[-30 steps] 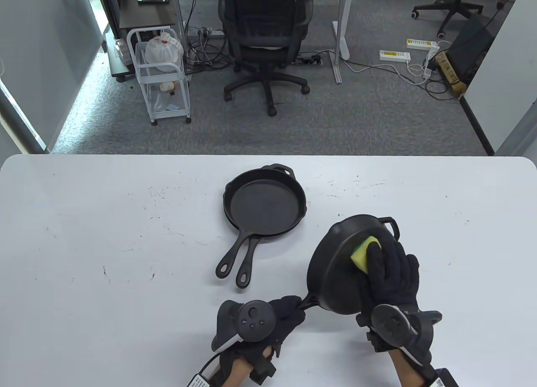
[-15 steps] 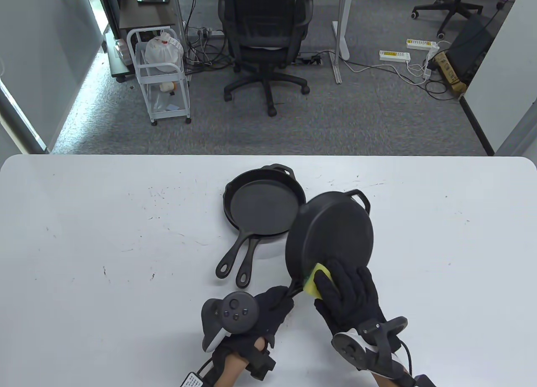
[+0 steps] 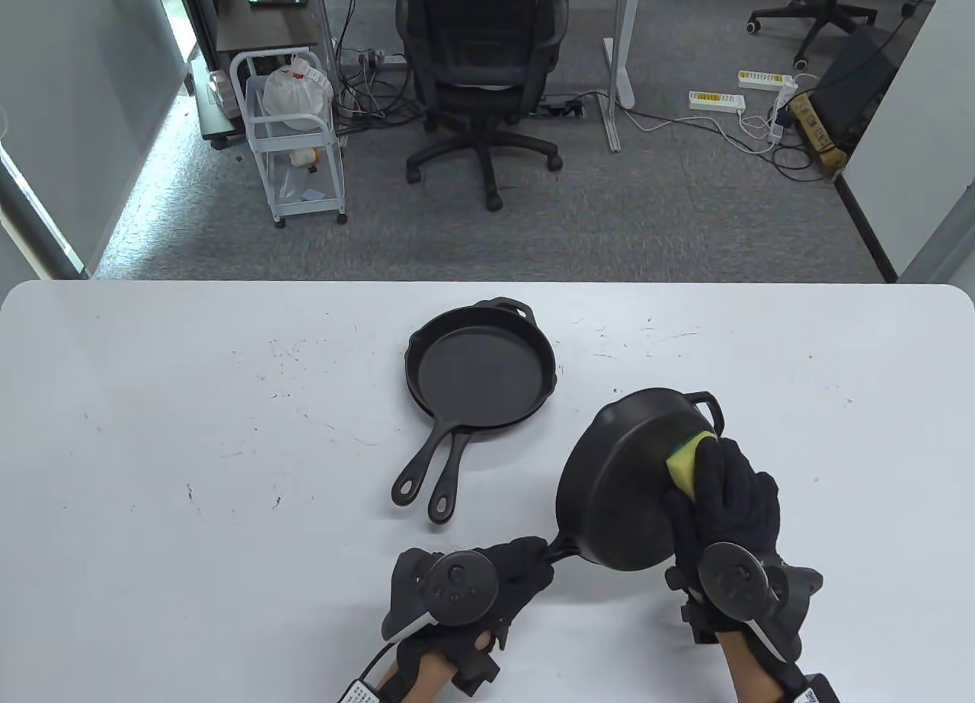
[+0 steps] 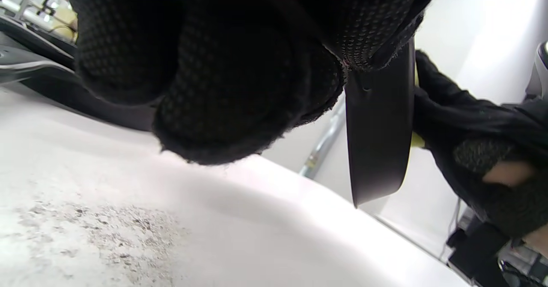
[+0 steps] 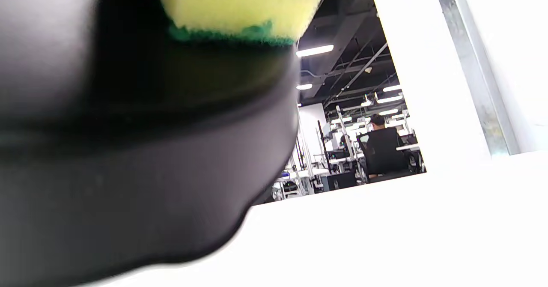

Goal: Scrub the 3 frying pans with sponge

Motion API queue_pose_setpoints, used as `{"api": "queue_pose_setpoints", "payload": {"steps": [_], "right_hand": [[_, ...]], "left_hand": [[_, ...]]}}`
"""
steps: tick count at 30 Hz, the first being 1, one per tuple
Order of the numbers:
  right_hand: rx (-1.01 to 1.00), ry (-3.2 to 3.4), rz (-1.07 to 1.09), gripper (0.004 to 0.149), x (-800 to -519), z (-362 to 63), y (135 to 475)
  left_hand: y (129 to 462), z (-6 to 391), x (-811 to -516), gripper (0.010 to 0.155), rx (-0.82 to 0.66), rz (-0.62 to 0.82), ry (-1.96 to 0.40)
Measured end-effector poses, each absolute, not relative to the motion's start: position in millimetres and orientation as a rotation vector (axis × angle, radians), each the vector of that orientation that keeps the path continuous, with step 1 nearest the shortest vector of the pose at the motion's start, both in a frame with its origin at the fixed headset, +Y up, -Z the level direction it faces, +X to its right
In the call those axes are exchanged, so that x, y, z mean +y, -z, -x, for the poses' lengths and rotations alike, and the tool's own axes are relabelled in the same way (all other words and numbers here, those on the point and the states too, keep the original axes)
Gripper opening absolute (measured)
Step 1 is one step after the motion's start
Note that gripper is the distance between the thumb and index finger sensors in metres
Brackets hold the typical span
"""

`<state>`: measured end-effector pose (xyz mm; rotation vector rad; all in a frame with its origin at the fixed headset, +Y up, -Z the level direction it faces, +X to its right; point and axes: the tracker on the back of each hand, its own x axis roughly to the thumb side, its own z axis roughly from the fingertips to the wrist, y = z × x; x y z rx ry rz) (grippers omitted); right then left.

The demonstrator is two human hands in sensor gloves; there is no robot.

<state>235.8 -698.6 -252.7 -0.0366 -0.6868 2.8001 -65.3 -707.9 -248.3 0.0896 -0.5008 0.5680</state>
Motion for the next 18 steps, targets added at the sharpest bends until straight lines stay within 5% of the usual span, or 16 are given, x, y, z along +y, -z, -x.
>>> {"api": "queue_pose_setpoints", "payload": {"steps": [14,18], "right_hand": [[-0.503,-2.875,-0.001,0.072,-716,-232,266],[-0.464,-2.871,-0.002,0.071,-719,-233,269]], "left_hand": [[286,117,-665,0.059,-0.24,-0.232,-0.599],[314,139,-653,0.06,-0.186,-0.137,-0.519]]}}
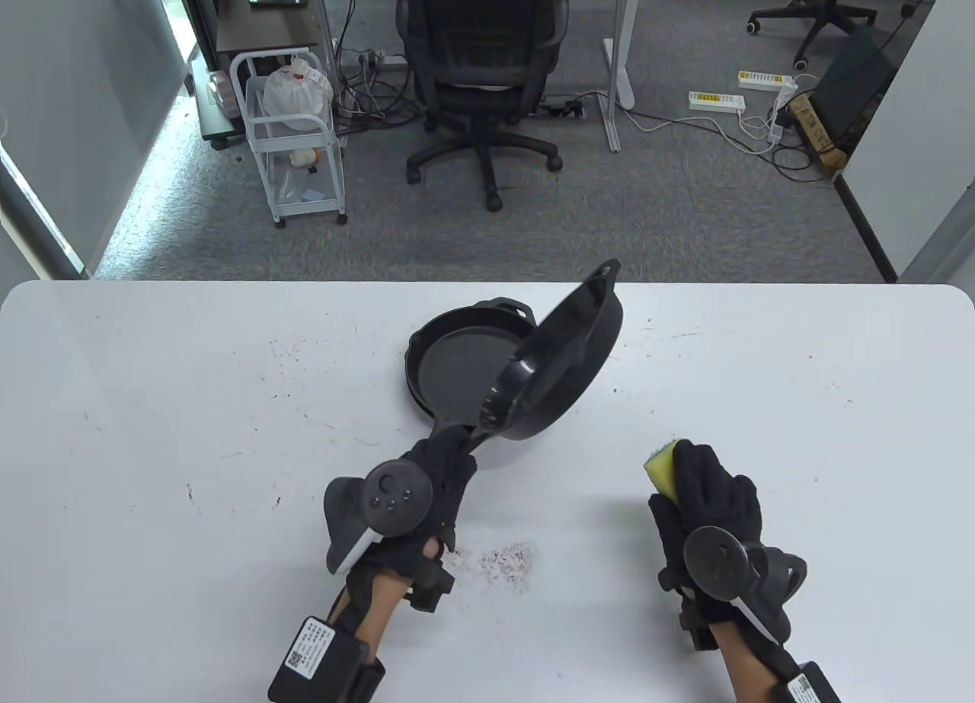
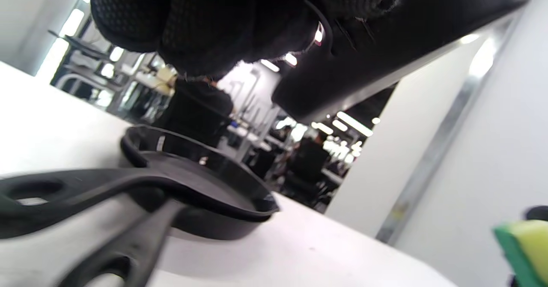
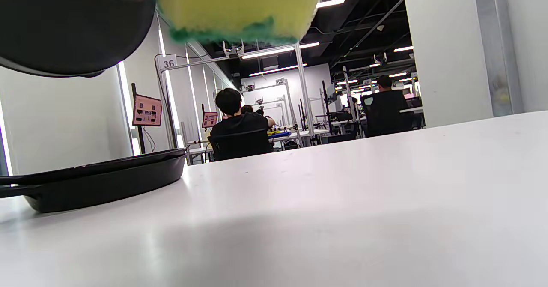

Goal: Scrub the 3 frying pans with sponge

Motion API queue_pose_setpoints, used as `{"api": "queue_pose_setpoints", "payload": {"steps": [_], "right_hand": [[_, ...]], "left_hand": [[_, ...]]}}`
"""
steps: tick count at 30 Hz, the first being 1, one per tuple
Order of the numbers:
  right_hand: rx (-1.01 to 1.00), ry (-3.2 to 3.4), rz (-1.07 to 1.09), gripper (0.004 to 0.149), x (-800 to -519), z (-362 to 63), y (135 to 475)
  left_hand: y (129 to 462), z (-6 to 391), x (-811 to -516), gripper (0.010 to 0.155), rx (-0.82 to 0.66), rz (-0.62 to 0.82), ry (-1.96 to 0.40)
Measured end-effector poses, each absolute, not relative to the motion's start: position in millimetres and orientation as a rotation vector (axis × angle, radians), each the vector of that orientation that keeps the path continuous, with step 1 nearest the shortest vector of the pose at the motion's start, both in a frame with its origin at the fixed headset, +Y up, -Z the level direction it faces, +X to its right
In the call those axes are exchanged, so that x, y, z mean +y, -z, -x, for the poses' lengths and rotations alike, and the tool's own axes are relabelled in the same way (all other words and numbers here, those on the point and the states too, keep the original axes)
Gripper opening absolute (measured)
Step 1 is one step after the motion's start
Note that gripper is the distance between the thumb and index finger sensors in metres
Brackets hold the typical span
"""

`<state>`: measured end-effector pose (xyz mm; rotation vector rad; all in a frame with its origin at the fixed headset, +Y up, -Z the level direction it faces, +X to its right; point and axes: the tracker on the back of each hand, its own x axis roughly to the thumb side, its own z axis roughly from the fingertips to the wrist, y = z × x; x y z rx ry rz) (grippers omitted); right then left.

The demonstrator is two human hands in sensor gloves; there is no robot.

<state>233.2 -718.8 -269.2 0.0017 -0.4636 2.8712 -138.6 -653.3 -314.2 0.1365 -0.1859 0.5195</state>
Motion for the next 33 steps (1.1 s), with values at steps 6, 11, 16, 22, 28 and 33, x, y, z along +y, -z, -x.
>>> {"api": "queue_pose_setpoints", "payload": {"steps": [6,11,16,22,28,33], "right_hand": [[-0.461,-2.862,-0.009,0.071,-716,-235,269],[-0.469,-2.868,-0.023,0.071,-715,-234,268],[-0.462,-2.876,-0.038,0.072,-715,-233,268],[-0.47,-2.874,-0.059,0.072,-715,-231,266],[-0.46,-2.879,-0.083,0.073,-716,-229,266],[-0.45,-2.873,-0.106,0.073,-717,-227,266]], "left_hand": [[356,167,-665,0.062,-0.093,-0.074,-0.362],[389,181,-690,0.062,-0.039,-0.003,-0.376],[413,184,-711,0.061,-0.013,0.083,-0.34],[425,181,-722,0.061,-0.007,0.113,-0.271],[431,179,-730,0.06,-0.002,0.125,-0.218],[432,176,-737,0.06,0.001,0.124,-0.182]]}}
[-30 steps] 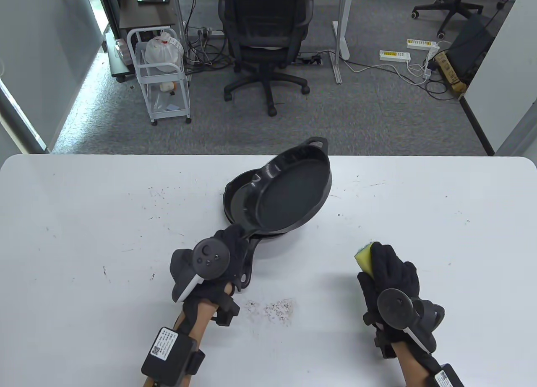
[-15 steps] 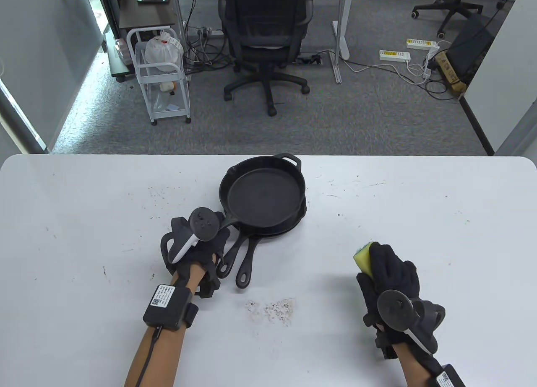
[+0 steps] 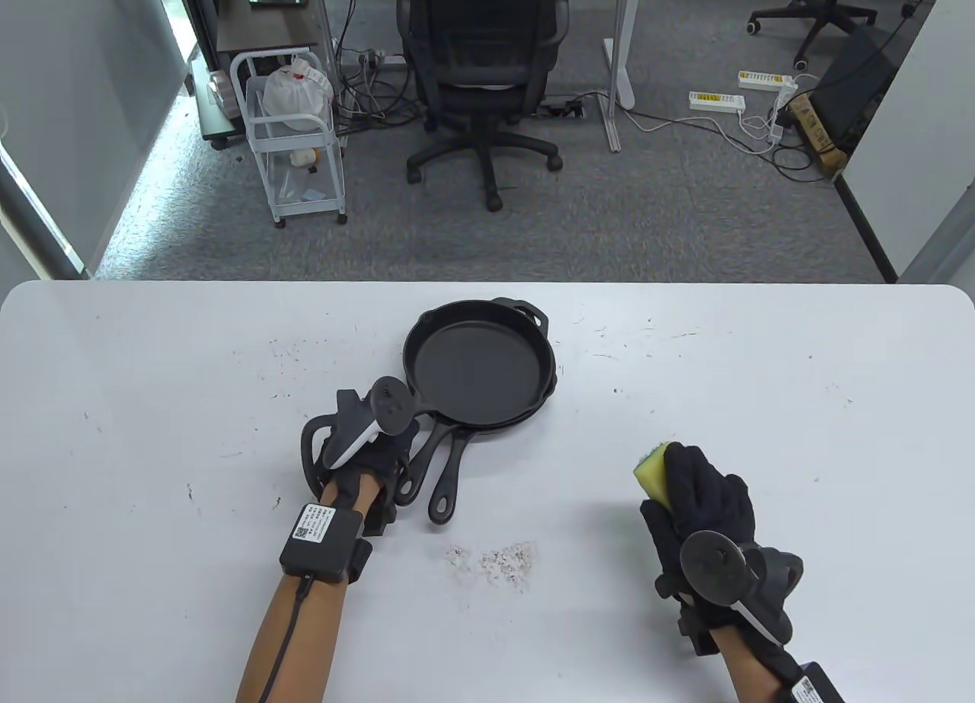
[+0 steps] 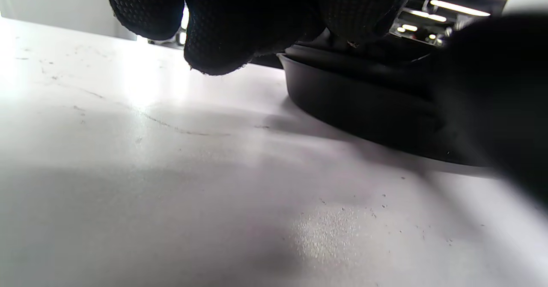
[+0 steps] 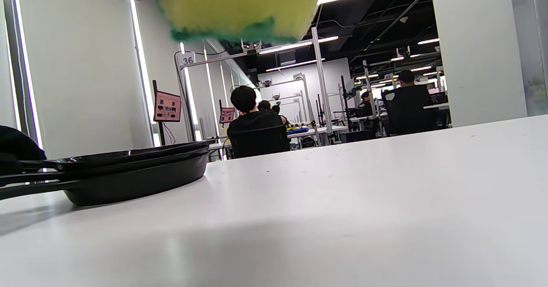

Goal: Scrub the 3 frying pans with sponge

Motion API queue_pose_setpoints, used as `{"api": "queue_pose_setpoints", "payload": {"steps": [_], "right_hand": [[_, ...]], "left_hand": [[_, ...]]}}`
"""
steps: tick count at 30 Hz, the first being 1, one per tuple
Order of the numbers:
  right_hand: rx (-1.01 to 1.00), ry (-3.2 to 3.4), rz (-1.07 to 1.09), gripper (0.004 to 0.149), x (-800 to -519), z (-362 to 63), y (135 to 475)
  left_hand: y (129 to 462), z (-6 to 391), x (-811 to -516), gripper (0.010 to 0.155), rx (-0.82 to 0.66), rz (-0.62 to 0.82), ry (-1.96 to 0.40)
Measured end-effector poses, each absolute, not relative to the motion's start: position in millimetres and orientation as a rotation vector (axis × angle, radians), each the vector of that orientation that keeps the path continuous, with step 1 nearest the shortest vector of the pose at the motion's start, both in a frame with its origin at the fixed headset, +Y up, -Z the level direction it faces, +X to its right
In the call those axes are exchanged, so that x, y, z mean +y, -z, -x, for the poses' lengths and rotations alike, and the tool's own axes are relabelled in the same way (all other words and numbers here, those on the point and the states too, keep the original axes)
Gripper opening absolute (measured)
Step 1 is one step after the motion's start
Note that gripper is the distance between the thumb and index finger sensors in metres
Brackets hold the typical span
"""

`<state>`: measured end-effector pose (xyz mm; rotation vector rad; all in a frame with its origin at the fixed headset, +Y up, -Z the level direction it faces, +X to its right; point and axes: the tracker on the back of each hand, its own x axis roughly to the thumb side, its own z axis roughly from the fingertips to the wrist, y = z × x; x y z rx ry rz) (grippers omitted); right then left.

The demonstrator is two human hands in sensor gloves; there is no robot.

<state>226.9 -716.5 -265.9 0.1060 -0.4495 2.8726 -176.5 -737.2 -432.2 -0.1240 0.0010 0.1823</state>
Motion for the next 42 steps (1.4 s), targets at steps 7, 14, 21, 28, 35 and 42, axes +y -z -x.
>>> {"api": "queue_pose_setpoints", "payload": {"steps": [7,14,21,28,35,42], "right_hand": [[-0.416,-2.888,-0.121,0.074,-720,-224,268],[-0.35,-2.893,-0.137,0.074,-726,-220,271],[-0.249,-2.9,-0.187,0.074,-735,-209,270],[-0.09,-2.896,-0.244,0.074,-745,-198,271],[-0.036,-2.937,-0.25,0.074,-749,-194,271],[0.027,-2.993,-0.212,0.075,-754,-193,277]], "left_hand": [[433,180,-739,0.068,0.011,0.183,-0.238],[389,179,-677,0.091,-0.085,-0.02,-0.08],[315,167,-660,0.097,-0.164,-0.113,-0.029],[262,140,-683,0.101,-0.28,-0.128,-0.146],[245,114,-714,0.101,-0.349,-0.184,-0.115],[247,114,-723,0.1,-0.357,-0.14,-0.144]]}}
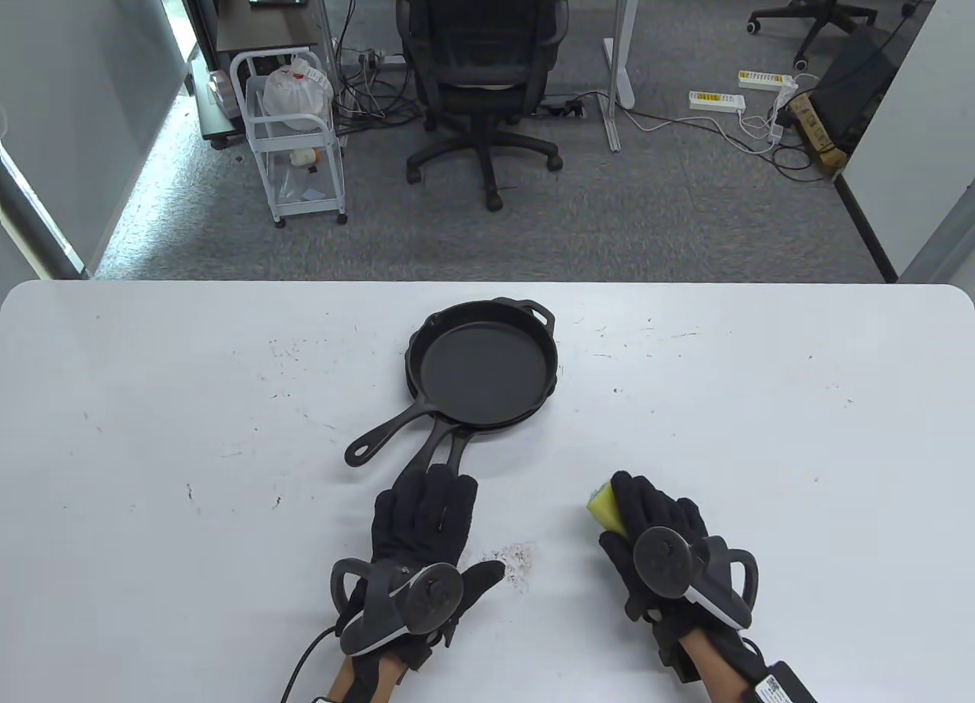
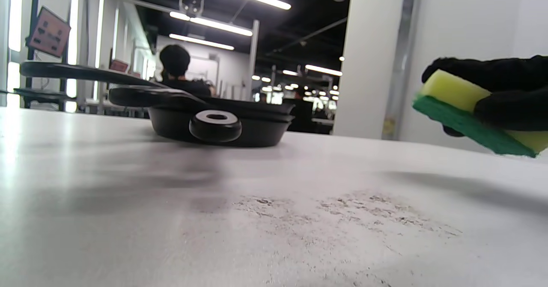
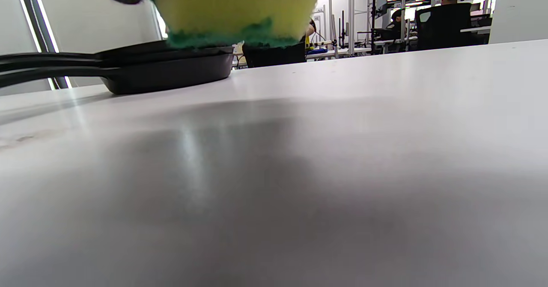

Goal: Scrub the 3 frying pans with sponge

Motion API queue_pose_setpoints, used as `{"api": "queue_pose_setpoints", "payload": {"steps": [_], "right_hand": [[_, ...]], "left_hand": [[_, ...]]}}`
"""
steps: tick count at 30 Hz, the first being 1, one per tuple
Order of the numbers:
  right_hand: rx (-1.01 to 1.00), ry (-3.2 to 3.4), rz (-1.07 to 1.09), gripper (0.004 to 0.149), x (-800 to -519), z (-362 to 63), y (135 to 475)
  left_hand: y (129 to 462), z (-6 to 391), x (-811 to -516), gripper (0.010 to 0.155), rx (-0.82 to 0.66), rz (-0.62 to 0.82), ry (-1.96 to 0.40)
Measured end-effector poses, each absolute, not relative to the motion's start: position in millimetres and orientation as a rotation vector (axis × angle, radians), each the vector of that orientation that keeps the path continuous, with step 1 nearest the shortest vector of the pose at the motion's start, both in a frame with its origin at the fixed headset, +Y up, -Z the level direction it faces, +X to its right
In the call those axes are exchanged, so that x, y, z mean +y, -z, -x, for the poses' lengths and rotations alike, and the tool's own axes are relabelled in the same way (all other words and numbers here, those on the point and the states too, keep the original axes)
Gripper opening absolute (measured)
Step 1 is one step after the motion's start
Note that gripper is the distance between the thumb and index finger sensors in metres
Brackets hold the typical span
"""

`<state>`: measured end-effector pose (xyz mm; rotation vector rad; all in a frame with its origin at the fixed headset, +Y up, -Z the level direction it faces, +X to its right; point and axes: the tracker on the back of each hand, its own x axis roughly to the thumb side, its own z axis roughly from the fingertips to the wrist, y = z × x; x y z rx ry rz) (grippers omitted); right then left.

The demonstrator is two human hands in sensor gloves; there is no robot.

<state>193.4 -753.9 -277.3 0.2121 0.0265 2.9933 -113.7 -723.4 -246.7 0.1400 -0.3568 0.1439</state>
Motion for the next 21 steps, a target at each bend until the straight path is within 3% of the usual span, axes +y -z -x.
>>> {"api": "queue_pose_setpoints", "payload": {"steps": [11,21], "right_hand": [[0.331,-3.213,-0.234,0.073,-777,-174,286],[0.408,-3.194,-0.236,0.076,-778,-171,287]], "left_hand": [[248,118,-726,0.1,-0.344,-0.11,-0.145],[253,118,-732,0.1,-0.334,-0.076,-0.13]]}}
